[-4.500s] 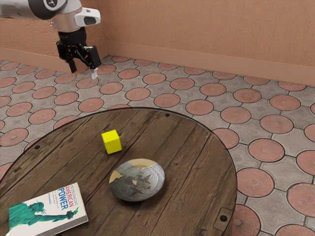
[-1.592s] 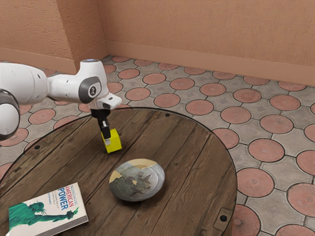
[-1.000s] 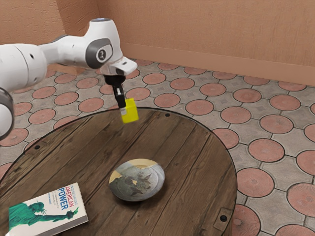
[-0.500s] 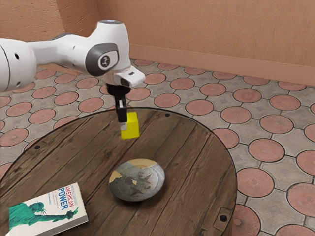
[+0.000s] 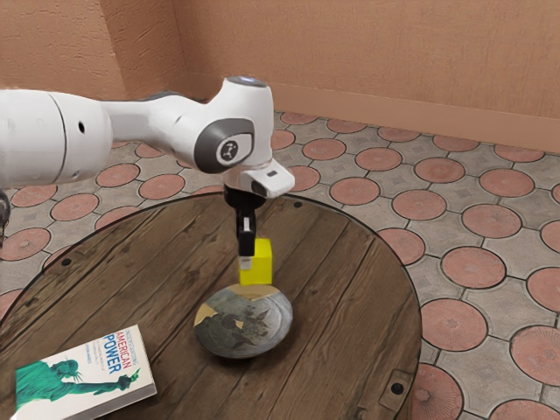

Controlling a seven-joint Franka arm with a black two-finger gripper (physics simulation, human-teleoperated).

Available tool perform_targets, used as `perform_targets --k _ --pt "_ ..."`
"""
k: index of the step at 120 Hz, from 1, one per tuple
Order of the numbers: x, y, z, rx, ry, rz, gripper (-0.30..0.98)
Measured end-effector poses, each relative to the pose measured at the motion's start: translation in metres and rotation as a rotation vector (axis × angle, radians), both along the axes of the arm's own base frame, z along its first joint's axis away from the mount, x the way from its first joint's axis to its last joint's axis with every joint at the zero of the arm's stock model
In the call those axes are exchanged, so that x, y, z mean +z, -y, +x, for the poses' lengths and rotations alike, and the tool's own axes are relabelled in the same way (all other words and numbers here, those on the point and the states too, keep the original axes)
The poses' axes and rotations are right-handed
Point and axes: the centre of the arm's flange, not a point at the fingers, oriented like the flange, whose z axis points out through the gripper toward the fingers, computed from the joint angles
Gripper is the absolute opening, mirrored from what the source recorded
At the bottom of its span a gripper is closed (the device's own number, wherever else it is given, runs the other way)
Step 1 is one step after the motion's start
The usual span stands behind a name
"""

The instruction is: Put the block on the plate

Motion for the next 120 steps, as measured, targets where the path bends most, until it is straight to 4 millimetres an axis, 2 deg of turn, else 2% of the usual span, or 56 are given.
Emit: perform_targets --k 18,34,42,52,69,96,120 --pt "-0.028 0.010 0.004 -0.006 -0.028 0.007 0.31" --pt "-0.013 0.022 -0.008 -0.023 -0.009 -0.002 0.32" --pt "-0.016 0.019 -0.022 -0.022 -0.023 -0.001 0.32" --pt "-0.034 0.009 -0.033 -0.006 -0.045 0.006 0.32" --pt "-0.061 0.005 -0.044 0.005 -0.059 -0.002 0.32" --pt "-0.092 0.003 -0.044 0.024 -0.046 -0.017 0.33" --pt "-0.098 -0.003 -0.039 0.059 -0.034 -0.044 0.50"
